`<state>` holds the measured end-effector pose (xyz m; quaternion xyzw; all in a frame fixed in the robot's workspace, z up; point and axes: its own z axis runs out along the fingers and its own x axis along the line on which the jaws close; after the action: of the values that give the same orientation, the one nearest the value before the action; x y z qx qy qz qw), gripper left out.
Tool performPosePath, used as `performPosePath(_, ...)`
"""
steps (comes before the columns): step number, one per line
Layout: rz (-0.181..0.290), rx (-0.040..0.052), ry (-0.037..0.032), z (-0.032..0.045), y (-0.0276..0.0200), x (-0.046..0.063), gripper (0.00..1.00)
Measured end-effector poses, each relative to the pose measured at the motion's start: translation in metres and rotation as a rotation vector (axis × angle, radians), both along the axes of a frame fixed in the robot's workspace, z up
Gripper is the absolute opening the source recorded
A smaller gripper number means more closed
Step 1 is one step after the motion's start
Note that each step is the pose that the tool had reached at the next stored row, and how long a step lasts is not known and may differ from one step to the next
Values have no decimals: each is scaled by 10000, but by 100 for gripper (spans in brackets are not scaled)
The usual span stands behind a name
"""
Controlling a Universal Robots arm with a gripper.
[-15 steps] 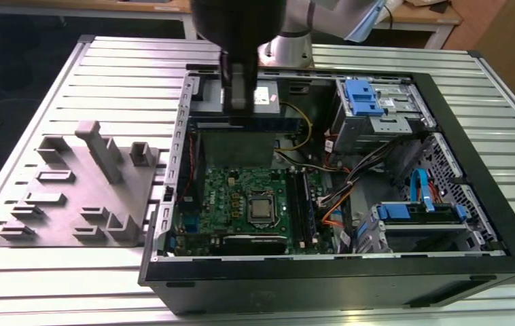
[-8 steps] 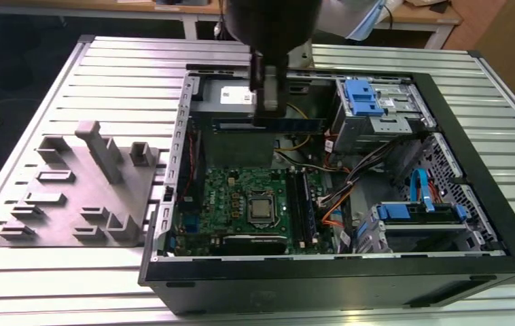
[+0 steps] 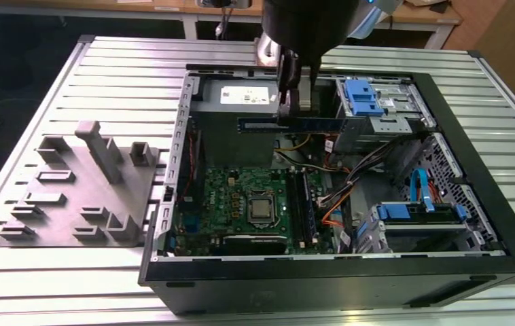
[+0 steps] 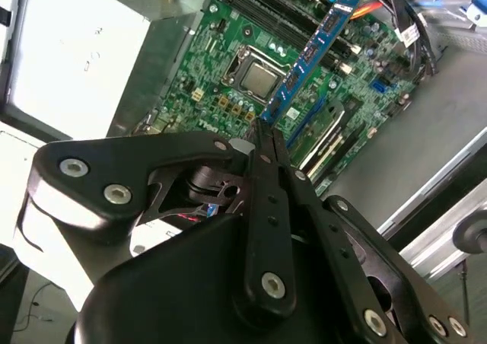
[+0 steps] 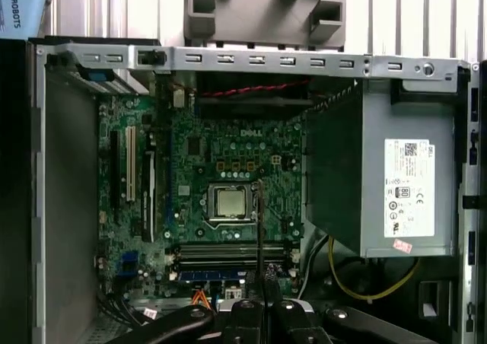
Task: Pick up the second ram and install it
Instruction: 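Pick up the second ram and move it above second insertion slot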
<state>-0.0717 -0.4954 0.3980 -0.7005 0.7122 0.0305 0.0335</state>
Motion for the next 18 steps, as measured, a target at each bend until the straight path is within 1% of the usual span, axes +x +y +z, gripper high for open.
performPosePath(5,0,1,-1,-9,2,0,9)
performPosePath(11,-117,-1,6,-99,2,0,9)
performPosePath(18,-208,-3,102,-215,12,0,9)
